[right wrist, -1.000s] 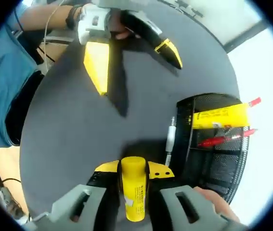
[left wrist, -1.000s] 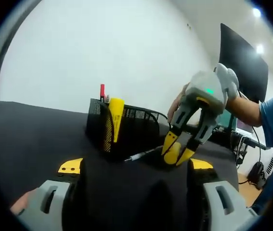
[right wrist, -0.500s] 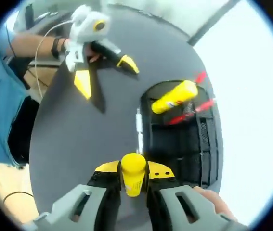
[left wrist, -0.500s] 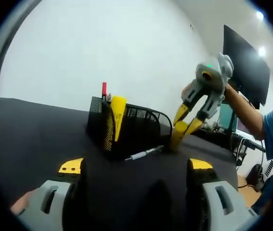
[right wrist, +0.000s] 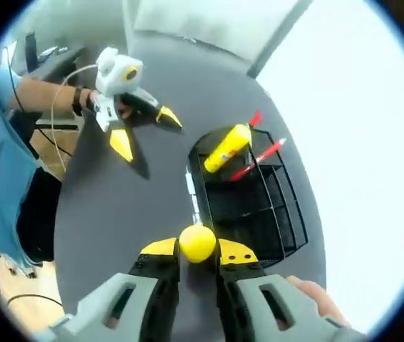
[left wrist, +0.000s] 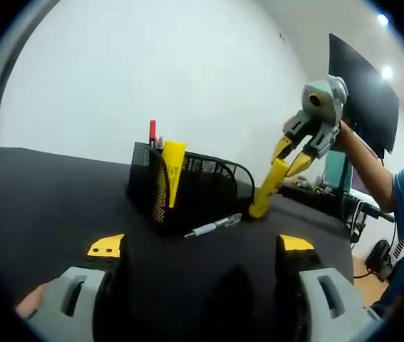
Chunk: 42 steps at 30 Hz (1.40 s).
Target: Pick up pens and glue sticks and place them into the holder.
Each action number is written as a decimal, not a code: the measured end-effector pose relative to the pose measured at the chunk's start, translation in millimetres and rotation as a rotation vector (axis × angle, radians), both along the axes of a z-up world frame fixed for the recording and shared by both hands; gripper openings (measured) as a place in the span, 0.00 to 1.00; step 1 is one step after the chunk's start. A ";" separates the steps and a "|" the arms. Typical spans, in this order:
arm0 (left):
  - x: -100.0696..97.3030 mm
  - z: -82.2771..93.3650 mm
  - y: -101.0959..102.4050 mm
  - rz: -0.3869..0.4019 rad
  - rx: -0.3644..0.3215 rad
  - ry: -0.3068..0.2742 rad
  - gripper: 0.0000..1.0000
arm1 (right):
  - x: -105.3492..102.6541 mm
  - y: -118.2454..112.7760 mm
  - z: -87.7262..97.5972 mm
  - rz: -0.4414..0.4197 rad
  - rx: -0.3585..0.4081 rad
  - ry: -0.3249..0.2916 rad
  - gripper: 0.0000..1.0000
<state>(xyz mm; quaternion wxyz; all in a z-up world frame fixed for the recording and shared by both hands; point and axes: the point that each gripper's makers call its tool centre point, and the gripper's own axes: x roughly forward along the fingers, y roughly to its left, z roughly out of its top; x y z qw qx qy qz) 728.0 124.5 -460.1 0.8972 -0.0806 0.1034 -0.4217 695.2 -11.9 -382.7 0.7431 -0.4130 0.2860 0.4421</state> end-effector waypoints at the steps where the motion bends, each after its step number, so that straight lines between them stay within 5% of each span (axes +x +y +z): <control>1: -0.2 0.2 -0.2 -0.001 0.000 -0.002 0.85 | -2.4 3.1 3.2 0.008 0.013 0.000 0.16; 8: 0.1 1.6 0.4 0.003 -0.006 -0.006 0.85 | -12.0 22.2 36.0 0.063 0.158 0.006 0.16; 21: -0.9 1.8 0.0 -0.002 -0.005 -0.009 0.85 | 35.2 42.5 87.3 0.078 0.379 -0.046 0.16; 34: -0.8 4.5 1.0 -0.003 -0.023 -0.010 0.85 | 80.6 74.7 56.8 -0.060 0.429 0.023 0.16; 42: -1.4 6.1 1.0 -0.006 -0.035 -0.011 0.85 | 82.7 85.6 32.2 -0.133 0.425 0.042 0.16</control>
